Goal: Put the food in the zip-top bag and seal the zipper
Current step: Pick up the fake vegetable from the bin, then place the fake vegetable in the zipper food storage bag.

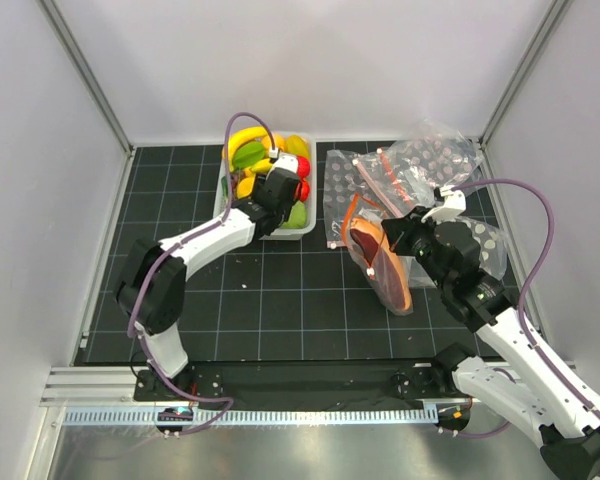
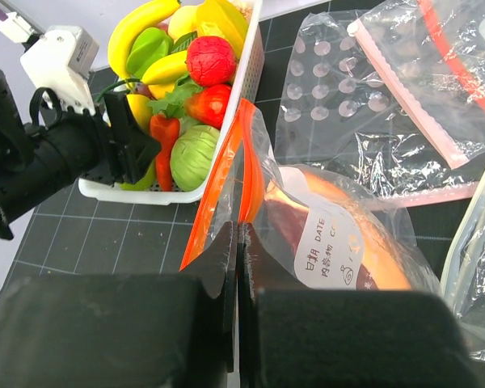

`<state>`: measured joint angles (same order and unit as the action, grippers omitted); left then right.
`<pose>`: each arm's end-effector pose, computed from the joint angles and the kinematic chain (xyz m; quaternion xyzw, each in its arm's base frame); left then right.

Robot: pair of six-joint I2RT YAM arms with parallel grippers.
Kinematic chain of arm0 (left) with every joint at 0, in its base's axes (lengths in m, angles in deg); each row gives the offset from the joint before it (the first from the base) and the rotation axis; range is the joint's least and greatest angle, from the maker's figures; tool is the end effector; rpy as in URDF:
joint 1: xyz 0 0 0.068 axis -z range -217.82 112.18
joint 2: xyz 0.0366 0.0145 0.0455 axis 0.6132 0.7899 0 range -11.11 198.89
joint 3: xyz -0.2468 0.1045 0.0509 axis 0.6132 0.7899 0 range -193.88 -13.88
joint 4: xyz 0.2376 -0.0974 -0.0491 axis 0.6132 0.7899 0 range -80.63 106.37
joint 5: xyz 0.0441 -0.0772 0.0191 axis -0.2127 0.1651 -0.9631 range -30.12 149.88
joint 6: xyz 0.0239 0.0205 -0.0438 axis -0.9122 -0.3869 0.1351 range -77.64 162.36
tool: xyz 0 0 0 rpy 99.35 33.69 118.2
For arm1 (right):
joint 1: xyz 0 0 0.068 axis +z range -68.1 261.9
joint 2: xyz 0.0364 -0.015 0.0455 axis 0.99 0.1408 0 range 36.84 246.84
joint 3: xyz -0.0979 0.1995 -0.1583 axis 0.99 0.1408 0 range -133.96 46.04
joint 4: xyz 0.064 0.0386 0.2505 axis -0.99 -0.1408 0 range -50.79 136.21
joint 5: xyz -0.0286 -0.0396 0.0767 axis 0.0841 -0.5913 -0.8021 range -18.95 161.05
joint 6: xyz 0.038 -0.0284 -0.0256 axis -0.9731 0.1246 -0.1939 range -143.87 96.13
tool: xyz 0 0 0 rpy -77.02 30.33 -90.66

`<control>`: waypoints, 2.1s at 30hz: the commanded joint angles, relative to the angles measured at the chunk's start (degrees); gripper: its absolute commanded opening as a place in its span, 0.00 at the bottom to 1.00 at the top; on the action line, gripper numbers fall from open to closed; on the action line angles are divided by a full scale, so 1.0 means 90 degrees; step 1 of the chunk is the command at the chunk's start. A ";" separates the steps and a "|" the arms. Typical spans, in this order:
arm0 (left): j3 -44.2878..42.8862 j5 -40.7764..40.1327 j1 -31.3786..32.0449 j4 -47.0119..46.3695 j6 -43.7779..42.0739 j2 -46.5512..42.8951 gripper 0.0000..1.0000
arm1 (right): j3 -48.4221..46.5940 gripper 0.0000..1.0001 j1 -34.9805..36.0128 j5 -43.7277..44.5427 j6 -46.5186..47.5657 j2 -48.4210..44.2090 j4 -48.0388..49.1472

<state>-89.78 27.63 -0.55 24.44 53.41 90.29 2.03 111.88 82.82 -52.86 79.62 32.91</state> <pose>0.3285 -0.2261 0.2533 0.0849 0.8763 0.0657 0.4697 0.1563 0.0817 0.3353 0.0578 0.7740 0.2385 0.5837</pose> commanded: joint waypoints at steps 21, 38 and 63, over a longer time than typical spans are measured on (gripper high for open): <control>-0.0151 0.0897 -0.0392 -0.1196 -0.0222 0.1008 0.46 | 0.0017 0.01 -0.0020 -0.0214 0.0077 0.0109 0.0511; 0.0902 0.0166 0.1208 -0.1059 -0.0466 -0.1879 0.32 | 0.0036 0.01 -0.0010 -0.0614 0.0038 0.0314 0.0677; 0.3336 0.3856 0.1405 -0.3949 0.1223 -0.4911 0.28 | 0.0232 0.01 0.0019 -0.3182 -0.0177 0.0862 0.2102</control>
<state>-59.81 55.63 11.83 -4.50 60.79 44.26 3.96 111.88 59.41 -53.43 87.73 44.80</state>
